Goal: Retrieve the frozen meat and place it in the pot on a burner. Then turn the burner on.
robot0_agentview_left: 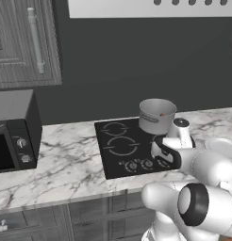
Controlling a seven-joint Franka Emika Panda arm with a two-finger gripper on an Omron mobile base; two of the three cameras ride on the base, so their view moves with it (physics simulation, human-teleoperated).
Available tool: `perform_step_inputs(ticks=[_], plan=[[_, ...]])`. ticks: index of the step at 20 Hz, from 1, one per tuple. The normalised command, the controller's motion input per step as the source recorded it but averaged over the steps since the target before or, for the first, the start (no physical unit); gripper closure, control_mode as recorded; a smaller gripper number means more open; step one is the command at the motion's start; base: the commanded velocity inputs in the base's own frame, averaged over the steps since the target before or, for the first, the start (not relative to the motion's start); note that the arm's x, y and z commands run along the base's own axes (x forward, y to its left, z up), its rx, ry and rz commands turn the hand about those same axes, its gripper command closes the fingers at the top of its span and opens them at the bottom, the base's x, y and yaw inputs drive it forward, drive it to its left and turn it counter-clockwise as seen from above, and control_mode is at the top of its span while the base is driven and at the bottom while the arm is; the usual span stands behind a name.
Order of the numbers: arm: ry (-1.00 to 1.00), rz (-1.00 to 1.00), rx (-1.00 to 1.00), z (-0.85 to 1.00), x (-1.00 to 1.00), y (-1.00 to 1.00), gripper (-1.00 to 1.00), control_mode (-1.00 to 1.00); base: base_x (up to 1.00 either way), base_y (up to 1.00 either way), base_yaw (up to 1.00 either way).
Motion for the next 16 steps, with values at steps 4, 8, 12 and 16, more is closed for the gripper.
perform_step_inputs(ticks=[4, 8, 12, 16], plan=[[0.01, -0.08, 0.0, -0.3, 0.01, 0.0, -1.0, -1.0, 0.0, 0.0, 0.0], [0.01, -0.01, 0.0, -0.27, 0.05, 0.0, -1.0, -1.0, 0.0, 0.0, 0.0], [0.02, 0.0, 0.0, -0.26, 0.0, 0.0, -1.0, -1.0, 0.0, 0.0, 0.0], [0.03, 0.0, 0.0, -0.24, 0.0, 0.0, -1.0, -1.0, 0.0, 0.0, 0.0]])
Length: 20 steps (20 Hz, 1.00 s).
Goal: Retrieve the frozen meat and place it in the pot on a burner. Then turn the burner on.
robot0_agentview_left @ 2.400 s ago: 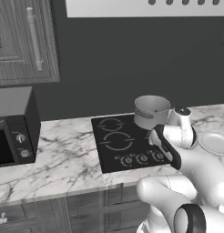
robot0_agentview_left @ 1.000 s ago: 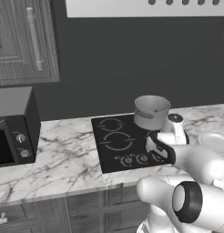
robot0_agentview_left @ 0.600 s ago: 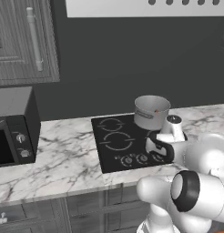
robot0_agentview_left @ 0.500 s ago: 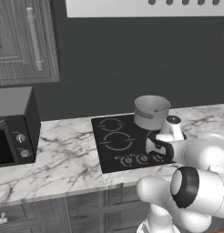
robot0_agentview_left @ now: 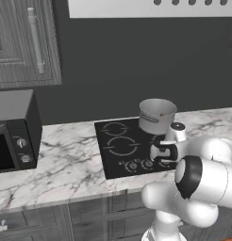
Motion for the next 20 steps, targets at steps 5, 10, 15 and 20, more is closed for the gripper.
perform_step_inputs(ticks=[5, 10, 15, 20], plan=[[0.01, 0.0, 0.0, -0.13, 0.01, 0.0, -1.0, -1.0, 0.0, 0.0, 0.0], [0.0, 0.0, 0.01, -0.04, 0.01, 0.0, -1.0, -1.0, 0.0, 0.0, 0.0], [0.0, 0.0, 0.0, -0.05, 0.11, 0.0, -1.0, -1.0, 0.0, 0.0, 0.0], [0.0, 0.0, 0.0, -0.02, 0.14, 0.0, -1.0, -1.0, 0.0, 0.0, 0.0]])
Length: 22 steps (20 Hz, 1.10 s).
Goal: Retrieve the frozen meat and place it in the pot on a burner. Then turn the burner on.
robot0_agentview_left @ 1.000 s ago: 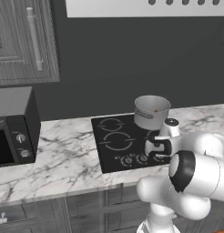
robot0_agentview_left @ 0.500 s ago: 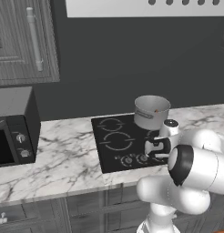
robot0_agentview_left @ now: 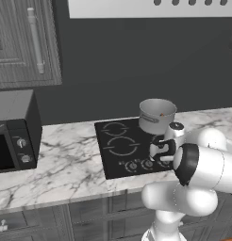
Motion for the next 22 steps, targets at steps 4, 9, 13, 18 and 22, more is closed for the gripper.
perform_step_inputs(ticks=[4, 9, 13, 18, 22], plan=[[0.0, 0.0, 0.0, -0.12, 0.03, 0.0, -1.0, -1.0, 0.0, 0.0, 0.0], [0.0, 0.0, 0.01, -0.12, 0.0, 0.0, -1.0, -1.0, 0.0, 0.0, 0.0], [0.0, 0.0, 0.02, -0.07, 0.0, 0.01, -1.0, -1.0, 0.0, 0.0, 0.0], [0.0, -0.01, 0.03, -0.12, -0.01, 0.16, 1.0, -1.0, 0.0, 0.0, 0.0], [0.0, -0.01, 0.02, -0.07, 0.0, 0.16, 1.0, -1.0, 0.0, 0.0, 0.0]])
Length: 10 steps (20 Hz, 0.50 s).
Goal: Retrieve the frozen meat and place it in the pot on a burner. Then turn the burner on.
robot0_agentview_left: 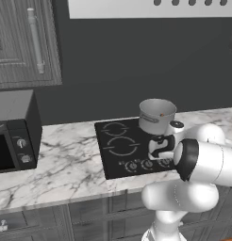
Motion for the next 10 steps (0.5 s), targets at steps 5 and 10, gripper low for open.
perform_step_inputs(ticks=[5, 10], plan=[[0.0, -0.03, 0.04, -0.09, -0.17, 0.08, 1.0, -1.0, 0.0, 0.0, 0.0], [0.01, -0.01, 0.02, -0.01, -0.24, 0.0, 1.0, -1.0, 0.0, 0.0, 0.0]])
